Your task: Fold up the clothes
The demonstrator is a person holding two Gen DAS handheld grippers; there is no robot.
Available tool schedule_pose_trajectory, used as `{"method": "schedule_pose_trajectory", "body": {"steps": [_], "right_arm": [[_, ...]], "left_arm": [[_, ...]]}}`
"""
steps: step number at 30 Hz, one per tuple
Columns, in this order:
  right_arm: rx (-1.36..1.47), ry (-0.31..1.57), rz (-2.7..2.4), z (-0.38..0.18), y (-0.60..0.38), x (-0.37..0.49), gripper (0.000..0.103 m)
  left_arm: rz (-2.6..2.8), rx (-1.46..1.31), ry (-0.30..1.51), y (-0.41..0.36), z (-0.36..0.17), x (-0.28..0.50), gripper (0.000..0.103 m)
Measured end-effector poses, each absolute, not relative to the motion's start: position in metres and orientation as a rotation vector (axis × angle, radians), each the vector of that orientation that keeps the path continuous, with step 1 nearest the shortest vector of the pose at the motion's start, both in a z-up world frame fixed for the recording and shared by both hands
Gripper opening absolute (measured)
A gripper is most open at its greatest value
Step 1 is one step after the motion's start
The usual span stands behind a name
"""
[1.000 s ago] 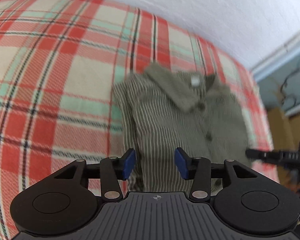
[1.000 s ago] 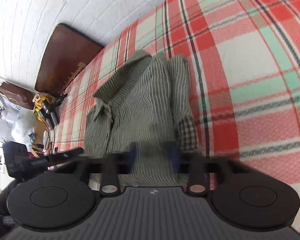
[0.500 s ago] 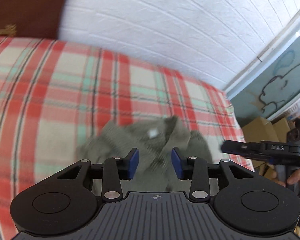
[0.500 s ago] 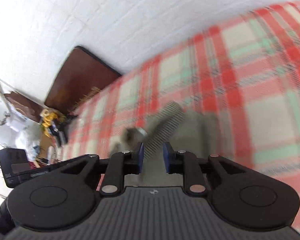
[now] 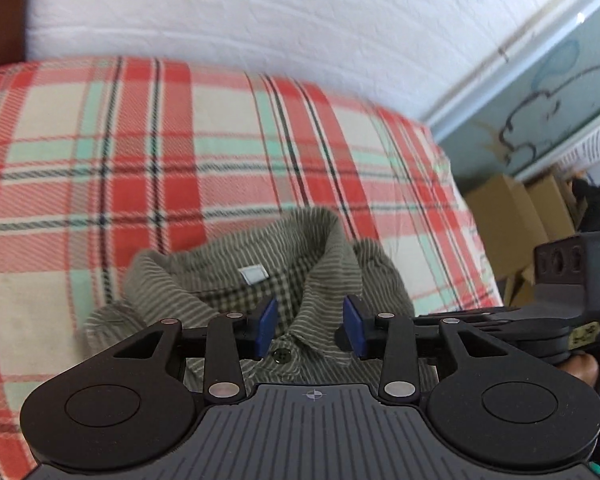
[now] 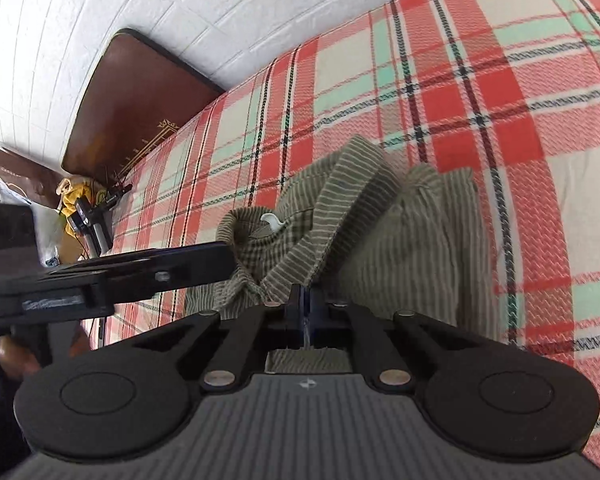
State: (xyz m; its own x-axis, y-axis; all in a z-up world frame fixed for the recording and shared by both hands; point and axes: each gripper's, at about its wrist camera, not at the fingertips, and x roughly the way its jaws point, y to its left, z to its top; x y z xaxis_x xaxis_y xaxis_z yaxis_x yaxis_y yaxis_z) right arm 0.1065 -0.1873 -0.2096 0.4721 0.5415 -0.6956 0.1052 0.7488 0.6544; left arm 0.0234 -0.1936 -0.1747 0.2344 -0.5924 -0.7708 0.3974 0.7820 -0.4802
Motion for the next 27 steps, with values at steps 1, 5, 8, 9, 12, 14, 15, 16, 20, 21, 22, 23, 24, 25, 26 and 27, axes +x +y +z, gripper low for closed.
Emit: {"method": "schedule_pose_trajectory", "body": {"steps": [1,5,8,9,12,14,15,16,20,21,22,23,24,25,26,27], "right_arm": [[0.707,1.058,0.298,-0.209,-0.189,0.105,0.003],[0.733,1.019,0.323,-0.207,-0.195,0.099,0.003],[0.744,1.007,0.332,-0.208,-0.198,0.096,0.003],[0.747,1.003,0.335,-0.208,-0.198,0.095,0.003],[0.757,0.996,0.338,-0.21,-0.198,0.094,0.003],[0.749,1.005,0.329,-0.212,-0.198,0.095,0.003],[0.743,1.012,0.322,-0.214,-0.198,0.095,0.004],[0.731,1.023,0.307,-0.216,-0.198,0.095,0.007],[0.7,1.029,0.267,-0.208,-0.211,0.086,0.008],[0.699,1.012,0.253,-0.202,-0.217,0.084,0.008],[0.694,0.994,0.241,-0.195,-0.223,0.083,0.009],[0.678,0.977,0.232,-0.187,-0.227,0.085,0.009],[0.659,0.968,0.222,-0.18,-0.229,0.09,0.012],[0.638,0.961,0.214,-0.173,-0.231,0.097,0.02],[0.612,0.961,0.209,-0.168,-0.23,0.105,0.025],[0.585,0.96,0.206,-0.163,-0.228,0.114,0.036]], "left_arm": [[-0.689,-0.19,1.163,-0.198,-0.178,0.026,0.053],[-0.728,-0.145,1.189,-0.214,-0.185,0.03,0.058],[-0.745,-0.153,1.209,-0.221,-0.189,0.035,0.06],[-0.752,-0.161,1.217,-0.223,-0.19,0.036,0.06],[-0.772,-0.195,1.247,-0.225,-0.198,0.04,0.056],[-0.774,-0.239,1.271,-0.223,-0.205,0.042,0.044],[-0.767,-0.252,1.264,-0.219,-0.206,0.042,0.022],[-0.76,-0.264,1.257,-0.216,-0.207,0.042,0.016],[-0.74,-0.281,1.208,-0.201,-0.201,0.036,0.016],[-0.741,-0.277,1.197,-0.199,-0.199,0.035,0.016],[-0.744,-0.267,1.189,-0.199,-0.197,0.034,0.016],[-0.747,-0.255,1.181,-0.2,-0.195,0.033,0.016],[-0.746,-0.245,1.172,-0.201,-0.193,0.031,0.016],[-0.746,-0.235,1.164,-0.203,-0.191,0.031,0.016],[-0.748,-0.221,1.151,-0.205,-0.189,0.029,0.016],[-0.748,-0.2,1.135,-0.207,-0.187,0.027,0.016]]}}
